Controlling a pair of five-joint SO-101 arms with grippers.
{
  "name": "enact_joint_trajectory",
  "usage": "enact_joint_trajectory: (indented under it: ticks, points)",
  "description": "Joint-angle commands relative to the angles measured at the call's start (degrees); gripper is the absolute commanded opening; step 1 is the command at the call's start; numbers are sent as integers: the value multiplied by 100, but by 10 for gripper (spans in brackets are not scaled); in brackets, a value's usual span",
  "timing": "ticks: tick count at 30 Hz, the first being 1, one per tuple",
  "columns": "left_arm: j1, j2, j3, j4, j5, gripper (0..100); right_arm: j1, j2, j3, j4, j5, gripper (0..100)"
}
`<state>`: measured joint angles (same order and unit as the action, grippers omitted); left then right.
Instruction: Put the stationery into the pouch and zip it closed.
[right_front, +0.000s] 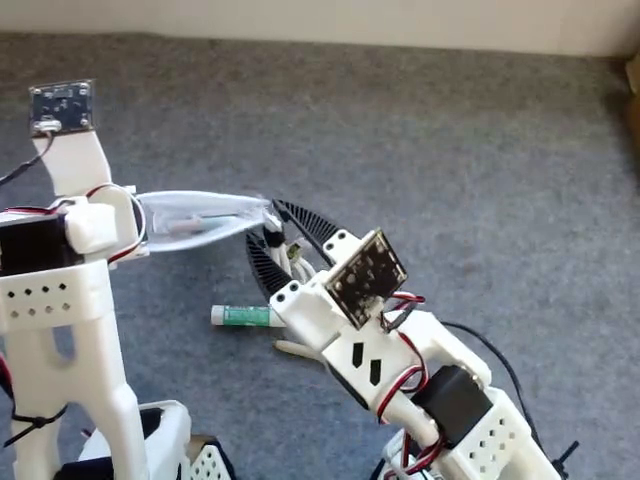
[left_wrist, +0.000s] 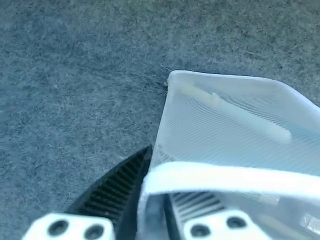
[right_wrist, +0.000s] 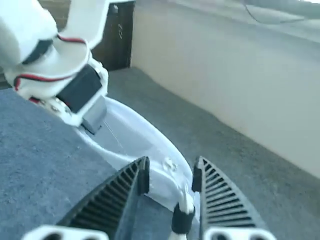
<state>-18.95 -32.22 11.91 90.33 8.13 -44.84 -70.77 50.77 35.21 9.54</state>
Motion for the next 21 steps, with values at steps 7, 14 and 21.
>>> enact_joint_trajectory:
  ticks: [7, 14, 21]
  points:
    - [-444, -84, 22, -246, 44, 7, 725, -92, -66, 1798, 53, 139]
    - [-444, -92, 57, -255, 44, 7, 1200, -92, -22, 2712, 651, 139]
    - [-444, -92, 242, -440, 44, 7, 1200, -75, 611, 2782, 1222, 141]
